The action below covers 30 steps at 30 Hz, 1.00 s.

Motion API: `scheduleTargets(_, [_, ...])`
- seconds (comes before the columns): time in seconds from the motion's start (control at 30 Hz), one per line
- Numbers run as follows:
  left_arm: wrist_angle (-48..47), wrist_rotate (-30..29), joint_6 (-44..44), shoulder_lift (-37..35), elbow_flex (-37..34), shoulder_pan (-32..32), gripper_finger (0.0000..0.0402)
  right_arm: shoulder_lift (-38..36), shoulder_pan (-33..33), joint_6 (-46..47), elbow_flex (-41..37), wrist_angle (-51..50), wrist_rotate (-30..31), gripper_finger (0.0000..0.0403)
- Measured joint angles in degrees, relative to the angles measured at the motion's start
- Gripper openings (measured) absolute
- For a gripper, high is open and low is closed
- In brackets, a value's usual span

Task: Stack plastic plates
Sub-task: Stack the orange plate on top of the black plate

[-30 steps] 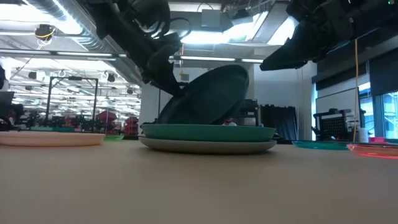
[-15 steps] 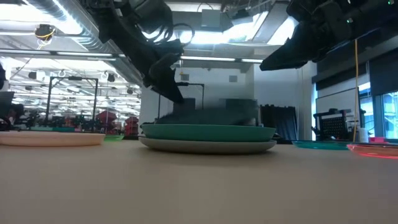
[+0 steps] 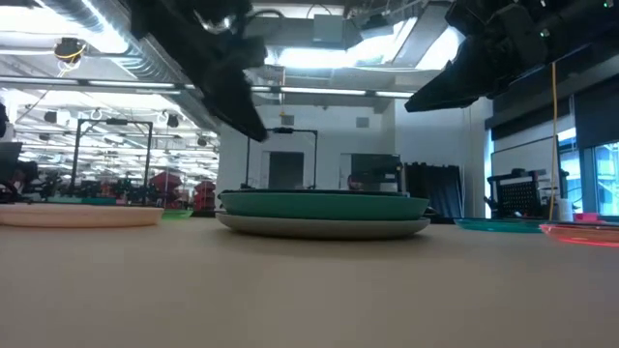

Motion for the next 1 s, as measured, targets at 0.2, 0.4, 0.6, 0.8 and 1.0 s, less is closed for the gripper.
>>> scheduleTargets(0.2, [-17.53, 0.04, -8.68, -6.82, 0.02, -5.83, 0.0106, 0.0, 0.0, 0.14, 0.0, -0.27, -0.02, 0.0156])
scheduleTargets(0.4, [-33.24, -0.37, -21.2, -8.14, 0.02, -13.22, 0.0106, 0.0, 0.0, 1.11, 0.0, -0.35, -0.04, 0.0156])
scheduleTargets(0.6, [-39.37, -1.12, -29.07, -7.28, -0.04, -20.24, 0.0106, 0.0, 0.0, 1.11, 0.0, -0.02, -0.01, 0.0156])
scheduleTargets(0.8, [-42.29, -1.82, -35.23, -6.15, -1.28, -23.56, 0.0106, 0.0, 0.0, 1.11, 0.0, -0.18, 0.55, 0.0156])
scheduleTargets(1.0, [-39.92, 1.64, -37.11, -6.17, -7.96, -23.42, 0.0106, 0.0, 0.0, 1.09, 0.0, -0.07, 0.65, 0.0156])
